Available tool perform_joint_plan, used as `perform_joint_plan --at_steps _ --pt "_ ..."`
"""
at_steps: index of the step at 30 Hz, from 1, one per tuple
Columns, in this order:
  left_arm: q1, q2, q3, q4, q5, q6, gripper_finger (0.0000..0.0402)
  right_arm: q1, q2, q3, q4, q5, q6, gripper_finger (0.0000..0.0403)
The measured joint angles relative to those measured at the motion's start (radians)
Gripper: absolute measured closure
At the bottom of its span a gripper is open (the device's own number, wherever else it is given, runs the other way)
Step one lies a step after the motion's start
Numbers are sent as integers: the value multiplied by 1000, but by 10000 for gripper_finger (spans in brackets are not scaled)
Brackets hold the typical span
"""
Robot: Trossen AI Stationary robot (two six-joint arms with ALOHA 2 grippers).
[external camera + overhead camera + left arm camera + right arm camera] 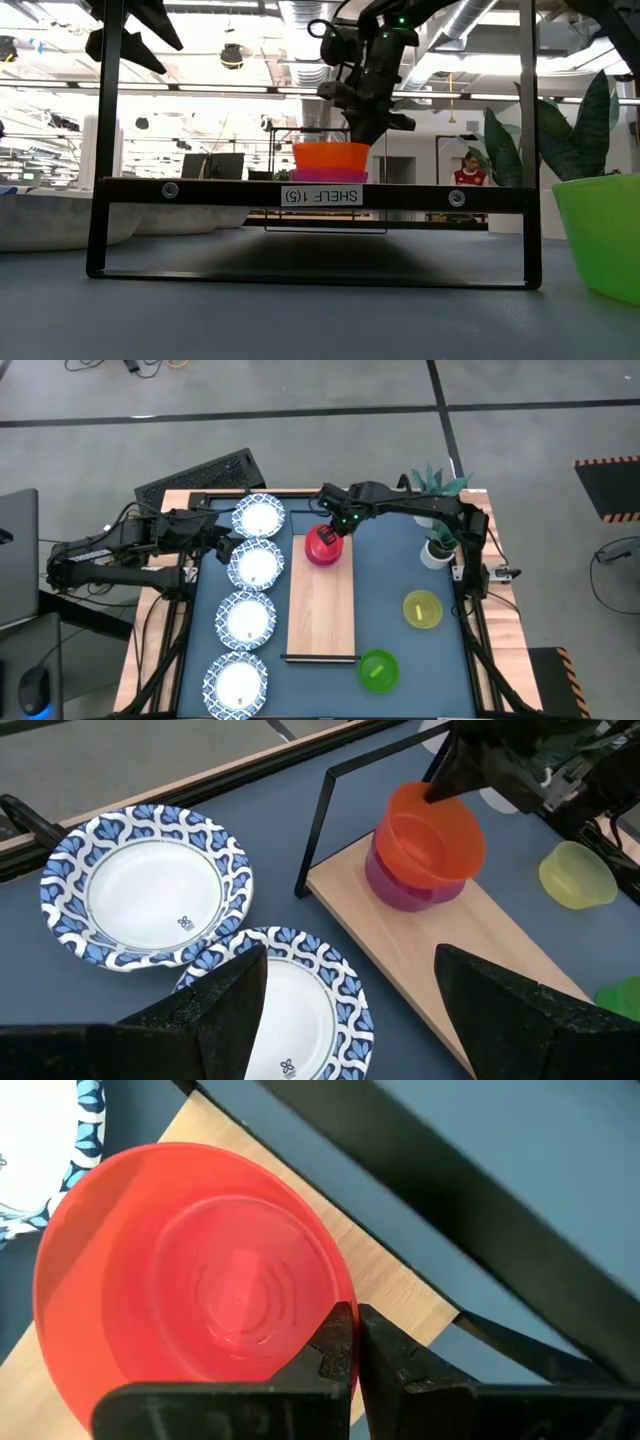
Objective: Place and stack bowls onto a shelf
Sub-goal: Stack the orange bowl on top of the purple bowl on the shelf, then stack the yellow bowl on top of the orange bowl on the shelf
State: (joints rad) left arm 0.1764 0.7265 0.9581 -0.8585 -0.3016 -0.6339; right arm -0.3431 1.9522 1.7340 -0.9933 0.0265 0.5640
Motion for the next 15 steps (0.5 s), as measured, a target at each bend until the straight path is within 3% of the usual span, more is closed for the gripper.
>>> perform_joint_plan --at_steps 4,15 --pt "0 0 0 0 0 0 129 0 0 0 -1 -1 2 341" --pt "0 0 0 0 0 1 129 5 -3 0 2 -5 -36 321"
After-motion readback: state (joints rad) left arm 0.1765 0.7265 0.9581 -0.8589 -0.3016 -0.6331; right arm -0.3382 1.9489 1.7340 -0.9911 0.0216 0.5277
